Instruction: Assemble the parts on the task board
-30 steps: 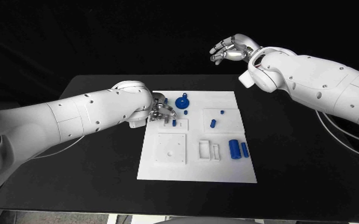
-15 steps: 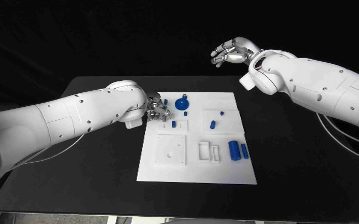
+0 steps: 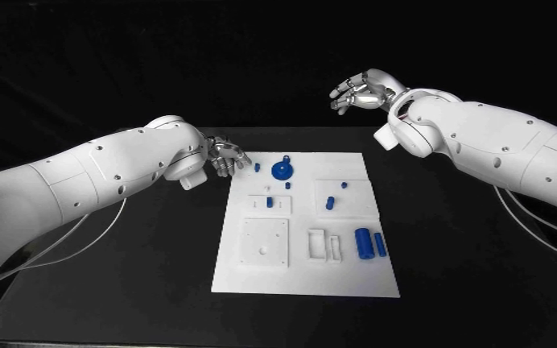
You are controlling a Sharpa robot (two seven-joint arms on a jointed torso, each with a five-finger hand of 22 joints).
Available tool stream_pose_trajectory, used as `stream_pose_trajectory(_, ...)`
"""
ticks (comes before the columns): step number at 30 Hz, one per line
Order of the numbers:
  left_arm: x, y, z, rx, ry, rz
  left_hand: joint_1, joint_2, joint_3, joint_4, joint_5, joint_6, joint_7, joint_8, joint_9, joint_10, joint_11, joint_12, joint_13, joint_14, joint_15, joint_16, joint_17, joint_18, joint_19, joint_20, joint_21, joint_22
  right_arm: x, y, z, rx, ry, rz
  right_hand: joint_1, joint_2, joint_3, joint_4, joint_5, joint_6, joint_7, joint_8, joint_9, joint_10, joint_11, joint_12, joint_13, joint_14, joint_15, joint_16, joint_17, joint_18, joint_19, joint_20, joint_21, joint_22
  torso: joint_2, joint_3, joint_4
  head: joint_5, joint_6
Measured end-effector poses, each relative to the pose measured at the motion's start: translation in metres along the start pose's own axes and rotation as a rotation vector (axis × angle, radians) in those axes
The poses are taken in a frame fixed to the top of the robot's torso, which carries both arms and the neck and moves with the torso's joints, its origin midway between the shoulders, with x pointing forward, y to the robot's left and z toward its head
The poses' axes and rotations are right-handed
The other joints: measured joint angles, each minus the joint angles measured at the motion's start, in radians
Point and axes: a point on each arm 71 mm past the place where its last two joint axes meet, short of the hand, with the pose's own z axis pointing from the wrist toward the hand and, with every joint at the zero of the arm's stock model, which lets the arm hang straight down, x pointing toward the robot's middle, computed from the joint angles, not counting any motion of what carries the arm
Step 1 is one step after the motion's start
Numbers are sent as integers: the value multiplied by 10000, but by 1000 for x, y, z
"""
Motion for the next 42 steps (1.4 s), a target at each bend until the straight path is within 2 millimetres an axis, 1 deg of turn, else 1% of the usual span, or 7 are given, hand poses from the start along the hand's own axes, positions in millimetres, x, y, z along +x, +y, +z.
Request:
stream_pose_trajectory(4, -9, -3, 4, 82, -321, -150, 181, -231, -54, 29, 0, -52, 51, -55, -279, 43, 43, -313, -51, -1, 1, -175, -34, 0, 1, 0, -125, 0, -2, -2, -1, 35, -38, -13, 0, 0, 0, 0, 0, 0, 0, 0, 1, 0, 0, 0, 1, 0, 0, 0, 0, 0, 0, 0, 0, 8, 15, -12, -19, -59, 65)
stream_pose_trajectory(11, -18, -5, 12, 163, -632, -109, 770, -570, -91, 66, 0, -525, 204, -256, -737, -210, 295, -1232, -292, -251, 322, -929, -251, 1, -196, 53, -603, -75, -3, -2, -2, 37, -51, -15, 0, 0, 0, 0, 39, 0, 0, 0, -4, 0, 0, -39, 1, -36, 35, 0, -2, 0, 0, 0, -4, 21, 37, -31, -32, -50, 149)
stream_pose_trajectory(15, -17, -16, 18, 335, -655, 75, 776, -576, -100, 75, -5, -534, 213, -257, -768, -225, 310, -1294, -297, -216, 357, -956, -252, 0, -196, 53, -603, -76, -2, -1, -2, 10, -41, -7, 0, 0, 0, 0, 39, 0, 0, 0, -11, 0, 0, -39, -7, -36, 36, -18, -9, 1, 0, -1, -39, 21, 72, -42, -28, -46, 186)
stream_pose_trajectory(19, -15, -25, 23, 428, -734, 294, 687, -792, -349, 253, -88, -461, 286, -147, -768, -202, 333, -1341, -286, -139, 384, -956, -226, 1, -194, 55, -603, -58, -1, 0, -2, -26, -11, 4, 0, 0, 0, 0, 39, 1, 0, 0, -11, 0, 0, -39, -10, -39, 39, -38, -9, 1, -33, -20, -39, 22, 117, -54, -28, -76, 219)
stream_pose_trajectory(25, -18, -24, 28, 243, -877, 450, 166, -801, -1365, 363, -88, -514, 340, -89, -839, 64, 343, -1214, -44, 128, 195, -683, 43, 0, 42, 2, -551, 56, 0, 3, -1, -84, 21, 5, 0, 0, 0, 0, 39, -58, -14, 0, -21, 0, 0, -78, -20, -71, 71, -38, -18, 1, -72, 1, -80, 32, 208, -80, -76, -33, 253)
stream_pose_trajectory(38, -12, -29, 34, 116, -593, 910, 105, -771, -1767, 583, -88, -514, 340, -30, -965, 208, 272, -741, 494, 233, 14, -121, 498, 1, 219, -34, -483, 250, 2, 5, 0, -133, 36, -2, 0, 0, 0, 0, 39, -57, -15, 0, -20, 0, 0, -78, -19, -71, 71, -38, -18, 1, -72, 1, -79, 42, 351, -100, -145, -15, 336)
stream_pose_trajectory(42, -11, -28, 36, 18, -521, 992, 186, -509, -1915, 547, -88, -475, 302, 28, -978, 207, 273, -606, 611, 237, 9, -25, 574, 1, 222, -37, -483, 300, 2, 5, 0, -142, 42, -2, 0, 0, 0, 0, 39, -56, -16, 0, -20, 0, 0, -78, -18, -71, 71, -38, -18, 1, -72, 1, -80, 51, 371, -104, -162, 12, 338)
